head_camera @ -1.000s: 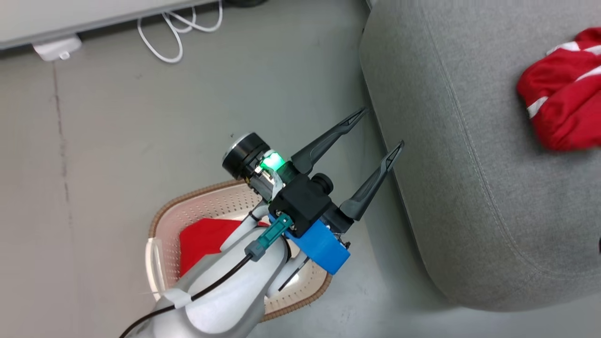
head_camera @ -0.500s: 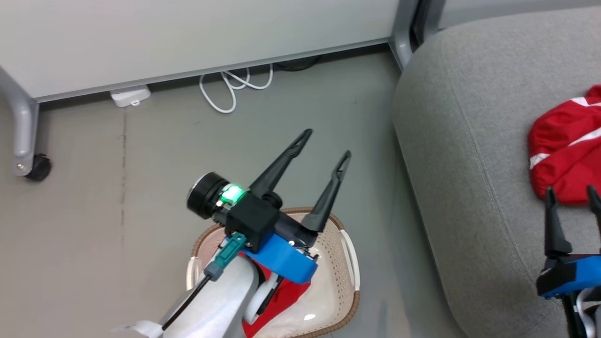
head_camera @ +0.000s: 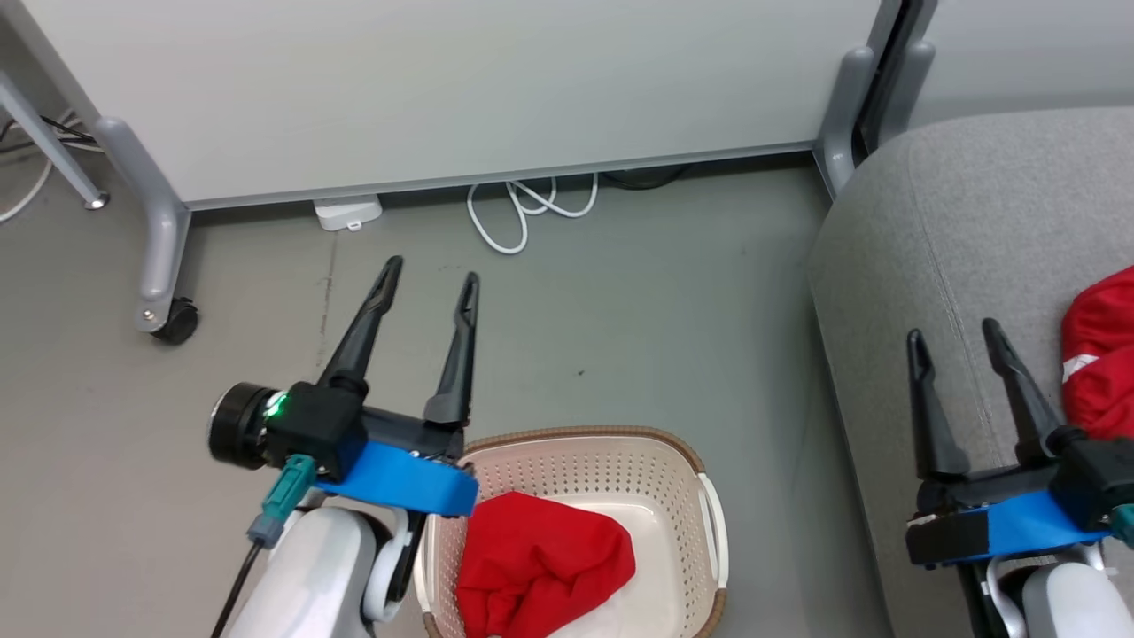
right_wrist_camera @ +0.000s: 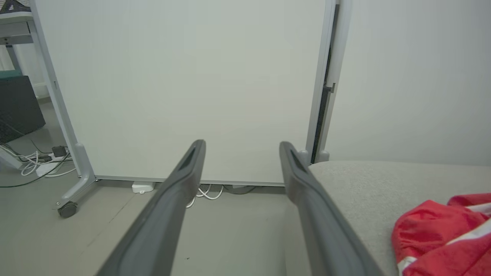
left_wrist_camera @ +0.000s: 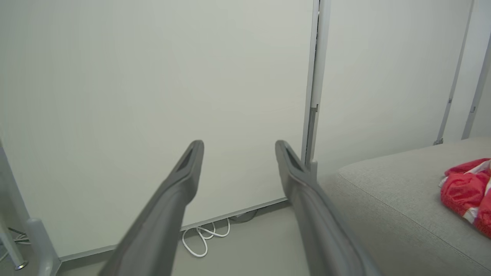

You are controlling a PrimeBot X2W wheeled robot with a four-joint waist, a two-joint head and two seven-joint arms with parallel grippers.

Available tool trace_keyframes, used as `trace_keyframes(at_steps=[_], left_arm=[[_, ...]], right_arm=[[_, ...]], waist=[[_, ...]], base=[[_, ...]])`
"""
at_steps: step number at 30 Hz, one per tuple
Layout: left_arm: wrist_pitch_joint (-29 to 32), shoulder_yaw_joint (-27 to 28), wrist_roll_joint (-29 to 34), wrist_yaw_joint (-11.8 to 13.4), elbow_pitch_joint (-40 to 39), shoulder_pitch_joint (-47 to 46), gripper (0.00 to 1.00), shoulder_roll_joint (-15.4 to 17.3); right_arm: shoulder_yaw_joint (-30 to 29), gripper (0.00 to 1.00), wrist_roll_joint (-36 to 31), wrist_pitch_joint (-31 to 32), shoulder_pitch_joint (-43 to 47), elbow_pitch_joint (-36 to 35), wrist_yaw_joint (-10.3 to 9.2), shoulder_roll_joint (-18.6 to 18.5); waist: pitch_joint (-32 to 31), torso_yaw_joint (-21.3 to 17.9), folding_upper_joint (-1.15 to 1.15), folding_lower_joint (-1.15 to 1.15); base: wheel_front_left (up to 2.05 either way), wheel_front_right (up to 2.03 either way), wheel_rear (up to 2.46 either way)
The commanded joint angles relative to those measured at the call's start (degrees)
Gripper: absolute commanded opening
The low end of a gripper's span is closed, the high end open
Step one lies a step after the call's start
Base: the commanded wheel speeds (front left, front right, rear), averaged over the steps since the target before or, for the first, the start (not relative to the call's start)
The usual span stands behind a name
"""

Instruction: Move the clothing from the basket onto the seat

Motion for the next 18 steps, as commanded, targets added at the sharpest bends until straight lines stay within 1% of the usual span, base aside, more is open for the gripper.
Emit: trace_keyframes(at_steps=[1, 9, 18], left_arm=[[-0.1, 1.1, 0.3, 0.1, -0.2, 1.2, 1.00, 0.0], [-0.2, 7.7, 2.4, -0.7, -0.7, 5.7, 1.00, -1.0], [-0.1, 12.4, 4.3, -2.2, -1.1, 11.2, 1.00, -1.9]], right_arm=[[0.4, 1.00, -0.2, 0.0, 1.1, -0.7, 0.01, 0.4], [2.3, 1.00, -1.3, 0.0, 3.1, -3.6, 0.01, 2.2], [1.5, 1.00, -1.8, 0.0, 6.7, -4.9, 0.01, 3.3]], waist=[[-0.8, 0.7, 0.00, 0.01], [-3.0, 1.6, 0.00, 0.01], [-5.1, 1.6, 0.00, 0.01]], base=[[0.00, 0.00, 0.00], [0.00, 0.00, 0.00], [0.00, 0.00, 0.00]])
